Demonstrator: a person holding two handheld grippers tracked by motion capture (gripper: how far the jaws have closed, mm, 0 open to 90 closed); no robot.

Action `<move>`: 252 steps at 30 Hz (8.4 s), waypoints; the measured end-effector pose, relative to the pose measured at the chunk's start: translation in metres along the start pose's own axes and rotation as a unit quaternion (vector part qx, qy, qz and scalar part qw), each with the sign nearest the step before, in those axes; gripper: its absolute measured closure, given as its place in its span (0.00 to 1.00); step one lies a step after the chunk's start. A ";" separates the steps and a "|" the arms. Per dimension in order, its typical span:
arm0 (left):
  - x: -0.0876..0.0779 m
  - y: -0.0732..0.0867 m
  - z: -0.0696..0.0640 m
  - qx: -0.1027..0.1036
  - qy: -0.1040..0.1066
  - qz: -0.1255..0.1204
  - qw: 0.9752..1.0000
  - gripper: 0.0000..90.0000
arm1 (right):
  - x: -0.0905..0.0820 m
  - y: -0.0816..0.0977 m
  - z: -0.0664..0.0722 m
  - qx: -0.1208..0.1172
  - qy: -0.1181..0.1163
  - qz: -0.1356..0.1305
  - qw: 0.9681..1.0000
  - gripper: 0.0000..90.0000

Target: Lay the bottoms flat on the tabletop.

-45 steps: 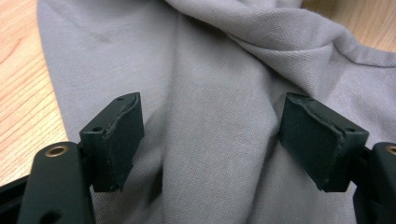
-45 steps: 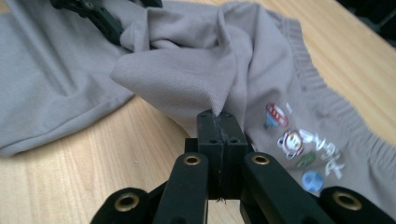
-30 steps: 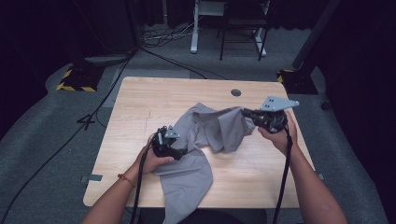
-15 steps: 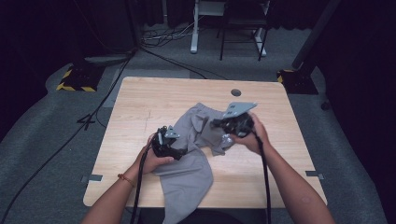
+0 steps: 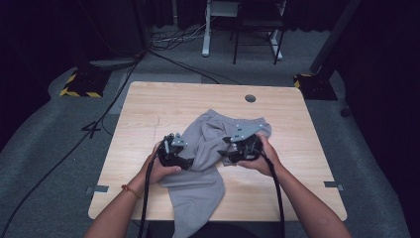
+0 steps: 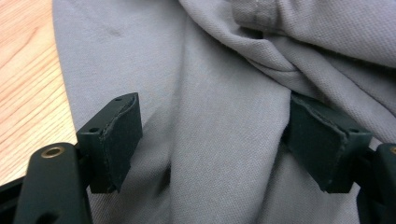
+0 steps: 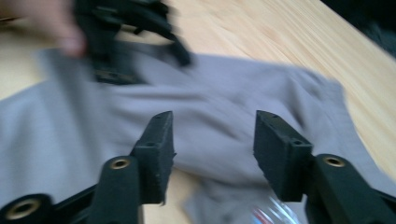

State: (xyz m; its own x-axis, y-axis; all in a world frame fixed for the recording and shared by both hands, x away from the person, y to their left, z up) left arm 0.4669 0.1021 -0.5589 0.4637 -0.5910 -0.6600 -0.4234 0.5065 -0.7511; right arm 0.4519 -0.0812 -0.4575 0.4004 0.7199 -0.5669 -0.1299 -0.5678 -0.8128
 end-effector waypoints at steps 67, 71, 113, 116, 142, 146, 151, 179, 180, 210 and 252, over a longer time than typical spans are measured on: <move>-0.021 -0.017 0.057 -0.032 -0.077 -0.004 0.997 0.29 | 0.014 0.085 -0.060 0.131 0.101 0.065 0.984 0.54; -0.003 -0.019 0.060 -0.022 -0.074 0.009 0.997 0.31 | 0.031 0.098 -0.084 0.155 0.120 0.091 0.976 0.58; 0.011 -0.013 0.066 -0.085 -0.084 0.020 0.993 0.24 | -0.036 0.127 0.020 0.060 -0.002 0.150 0.987 0.91; 0.006 -0.010 0.069 -0.093 -0.089 0.036 0.991 0.24 | -0.051 0.137 0.022 0.068 0.003 0.156 0.985 0.88; 0.121 -0.141 0.019 0.048 -0.044 0.065 0.996 0.42 | -0.032 0.125 0.025 0.063 -0.001 0.131 0.989 0.88; 0.127 -0.131 0.029 0.028 -0.041 0.092 0.995 0.55 | -0.035 0.127 0.026 0.065 -0.010 0.131 0.989 0.90; 0.119 -0.126 0.048 0.007 -0.063 0.101 0.993 0.67 | -0.040 0.130 0.025 0.070 -0.013 0.133 0.989 0.94; 0.015 -0.062 0.136 -0.106 -0.153 0.028 0.982 0.42 | -0.068 0.132 0.019 0.073 -0.017 0.123 0.990 0.55; 0.008 -0.061 0.128 -0.099 -0.143 0.019 0.985 0.42 | -0.066 0.127 0.014 0.075 -0.005 0.110 0.991 0.50; -0.022 0.017 0.065 -0.069 -0.054 -0.017 0.996 0.31 | 0.093 0.068 -0.096 0.131 0.053 0.056 0.988 0.38; -0.010 -0.031 -0.025 0.065 0.043 0.000 0.997 0.45 | -0.049 0.116 -0.045 0.140 0.062 0.053 0.987 0.38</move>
State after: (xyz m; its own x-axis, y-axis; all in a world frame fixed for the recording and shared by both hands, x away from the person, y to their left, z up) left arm 0.4560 0.0764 -0.5290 0.3932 -0.6394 -0.6607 -0.3159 0.5809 -0.7502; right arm 0.4581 -0.2006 -0.5181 0.4759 0.5985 -0.6445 -0.4164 -0.4921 -0.7645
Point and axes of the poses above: each handheld gripper's, and its own axes: x roughly forward along the jaws, y roughly out of its underside, z roughly to its left, the point moved 8 cm from there along x, roughly forward along the jaws, and after that the axes turned 5 degrees about -z, right-handed, at the moved point
